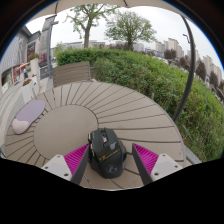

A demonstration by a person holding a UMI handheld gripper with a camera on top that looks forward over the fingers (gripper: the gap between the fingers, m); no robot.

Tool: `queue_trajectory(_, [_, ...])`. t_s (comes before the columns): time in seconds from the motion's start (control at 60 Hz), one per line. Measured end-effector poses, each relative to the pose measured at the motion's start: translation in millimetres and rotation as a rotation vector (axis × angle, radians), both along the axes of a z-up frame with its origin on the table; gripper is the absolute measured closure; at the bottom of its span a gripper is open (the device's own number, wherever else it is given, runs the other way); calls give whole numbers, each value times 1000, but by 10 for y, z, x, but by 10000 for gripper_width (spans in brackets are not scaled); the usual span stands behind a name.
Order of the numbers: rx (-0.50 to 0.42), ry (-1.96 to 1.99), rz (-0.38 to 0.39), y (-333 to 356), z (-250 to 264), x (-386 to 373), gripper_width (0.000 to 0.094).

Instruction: Arrange mouse

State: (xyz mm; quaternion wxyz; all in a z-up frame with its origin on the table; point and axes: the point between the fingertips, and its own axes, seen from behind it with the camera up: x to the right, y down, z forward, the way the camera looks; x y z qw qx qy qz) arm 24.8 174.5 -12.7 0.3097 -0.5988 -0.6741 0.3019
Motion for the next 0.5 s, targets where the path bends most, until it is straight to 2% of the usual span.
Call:
queue_trajectory(0.1, [-23,-15,-11,-7,-34,-93,106])
queue_trajectory(0.183, [-19,-12,-21,23,-35,-178,229])
queue_trajectory(0.283, [-19,-25,-37,46,-45,-216,258])
queue_trajectory(0.433, [-5,-34,-40,57,-9,-229,387])
queue_trajectory(0.5, [-18,-53,-67,80,53,-203,391])
